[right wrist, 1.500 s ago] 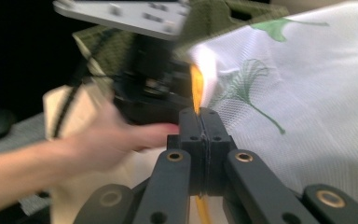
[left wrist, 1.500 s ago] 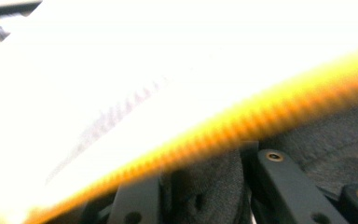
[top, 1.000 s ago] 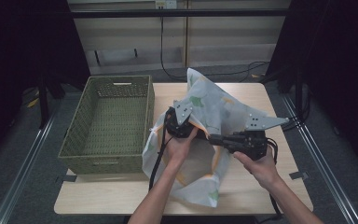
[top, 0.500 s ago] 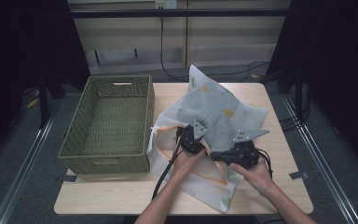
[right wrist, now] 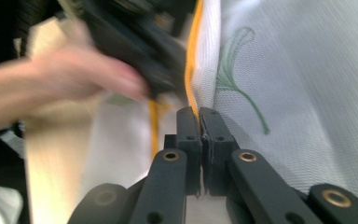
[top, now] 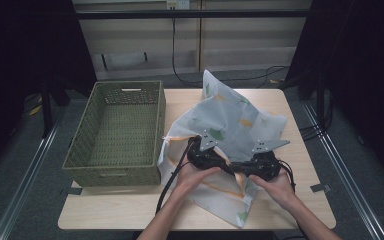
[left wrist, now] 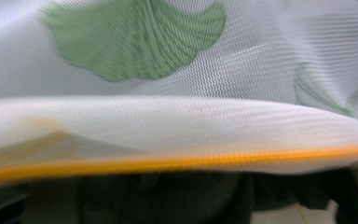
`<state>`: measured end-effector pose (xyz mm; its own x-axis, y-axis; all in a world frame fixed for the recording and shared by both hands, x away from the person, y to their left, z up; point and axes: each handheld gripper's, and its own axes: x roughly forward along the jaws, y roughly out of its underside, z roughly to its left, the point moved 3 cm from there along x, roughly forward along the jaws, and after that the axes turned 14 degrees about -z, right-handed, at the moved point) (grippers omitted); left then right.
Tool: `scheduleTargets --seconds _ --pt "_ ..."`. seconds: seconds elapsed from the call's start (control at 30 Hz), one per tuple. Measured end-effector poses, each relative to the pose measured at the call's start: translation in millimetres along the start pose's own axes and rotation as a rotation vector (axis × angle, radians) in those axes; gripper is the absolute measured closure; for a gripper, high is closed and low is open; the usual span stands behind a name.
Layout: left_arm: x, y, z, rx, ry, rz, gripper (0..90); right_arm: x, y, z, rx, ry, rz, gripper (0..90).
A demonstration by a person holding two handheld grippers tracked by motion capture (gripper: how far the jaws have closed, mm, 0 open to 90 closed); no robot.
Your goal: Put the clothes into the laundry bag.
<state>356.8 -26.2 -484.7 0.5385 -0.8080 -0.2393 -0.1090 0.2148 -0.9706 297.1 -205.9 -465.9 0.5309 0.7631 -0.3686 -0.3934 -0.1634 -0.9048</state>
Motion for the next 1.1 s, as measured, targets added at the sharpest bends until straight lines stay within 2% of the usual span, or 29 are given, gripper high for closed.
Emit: scheduleTargets --seconds 0.03,0.07,0.1,0.17,0.23,0.27,0.3,0.33,0.37,0.4,0.43,0.47,0.5,0.53,0.57,0.6,0.63,0.67,0.7,0.77,0.8,0.87,0.9,0.97,1.03,1.07,1.1 --pt "-4.7 -1.3 -1.1 -0.024 0.017 -0.005 22.5 -0.8 1.4 -1.2 0.013 -0.003 0.001 86.7" --pt "-9.4 -1.8 -3.4 -0.018 0.021 0.001 20.6 -1.6 2.2 -2.0 0.023 0.000 0.002 86.6" --pt "-14.6 -0.9 -4.3 0.007 0.030 0.011 18.4 -2.3 2.6 -2.2 0.014 0.009 0.007 86.6" --pt "-25.9 1.4 -3.1 0.017 0.009 -0.004 17.5 -3.7 4.2 -2.0 0.008 0.017 0.011 86.8" --pt "-33.0 5.5 1.1 -0.019 0.011 0.005 17.5 -3.6 7.1 -2.0 -0.018 0.035 0.034 86.9" --pt "-34.6 8.2 2.0 0.023 0.000 0.037 17.4 -4.1 7.9 -3.0 -0.009 0.036 0.037 86.9" --pt "-36.8 11.7 3.2 0.033 -0.011 0.058 17.9 -5.0 8.3 -3.7 -0.005 0.033 0.037 87.0" --pt "-40.2 14.3 5.3 0.019 -0.012 0.053 19.3 -6.6 9.0 -4.4 -0.011 0.045 0.038 87.3" --pt "-42.7 17.0 7.2 0.028 -0.019 0.043 20.5 -8.2 9.9 -5.6 -0.007 0.052 0.033 87.5" --pt "-44.2 19.7 10.1 0.051 -0.043 0.070 24.0 -9.8 10.7 -6.4 -0.015 0.055 0.039 87.5" --pt "-43.7 23.0 12.6 0.032 -0.047 0.091 24.3 -10.8 11.6 -7.3 -0.024 0.068 0.044 87.5" --pt "-43.4 26.3 15.4 0.032 -0.035 0.114 24.2 -11.7 12.3 -8.4 -0.018 0.066 0.044 87.5" --pt "-42.5 28.6 16.0 0.032 -0.052 0.118 24.3 -12.1 12.7 -9.0 -0.023 0.066 0.045 87.6" --pt "-42.4 30.2 16.2 0.061 -0.063 0.151 25.4 -12.0 13.0 -9.1 -0.032 0.070 0.046 87.5" --pt "-40.2 32.4 15.6 0.059 -0.048 0.168 25.7 -12.0 12.9 -8.7 -0.028 0.067 0.044 87.1" --pt "-39.0 34.3 14.8 0.057 -0.042 0.211 26.1 -12.0 12.2 -8.2 -0.028 0.067 0.042 86.2" --pt "-38.7 36.3 16.4 0.084 -0.060 0.260 29.8 -12.0 11.2 -7.7 -0.040 0.071 0.036 84.7" --pt "-36.4 38.7 16.1 0.067 -0.067 0.234 35.1 -12.3 9.4 -6.6 -0.046 0.066 0.027 82.1" --pt "-35.3 40.9 15.8 0.067 -0.055 0.240 39.4 -12.7 7.0 -5.5 -0.054 0.062 0.016 80.0" --pt "-29.8 46.5 15.7 0.081 -0.072 0.266 51.7 -11.8 0.8 -2.1 -0.067 0.057 -0.006 76.3" --pt "-28.3 47.5 15.8 0.080 -0.062 0.274 56.6 -10.6 -2.6 0.5 -0.071 0.051 -0.018 73.7" --pt "-25.1 47.8 16.8 0.046 -0.075 0.250 64.0 -5.7 -9.6 6.0 -0.105 0.055 -0.018 69.8" --pt "-25.0 46.7 16.6 0.034 -0.079 0.263 69.2 -1.7 -13.9 8.9 -0.125 0.059 -0.023 67.7" --pt "-19.8 47.1 16.4 0.013 -0.078 0.236 74.9 4.7 -19.7 12.0 -0.134 0.050 -0.030 65.5" --pt "-15.3 44.3 12.8 -0.018 -0.071 0.238 80.3 13.1 -24.8 14.6 -0.158 0.056 -0.022 65.5" --pt "-12.1 43.4 10.5 -0.048 -0.064 0.213 83.1 19.0 -26.7 15.5 -0.171 0.057 -0.017 66.6" --pt "-8.9 40.5 7.7 -0.058 -0.040 0.209 84.5 22.2 -27.4 15.7 -0.180 0.057 -0.013 69.6"
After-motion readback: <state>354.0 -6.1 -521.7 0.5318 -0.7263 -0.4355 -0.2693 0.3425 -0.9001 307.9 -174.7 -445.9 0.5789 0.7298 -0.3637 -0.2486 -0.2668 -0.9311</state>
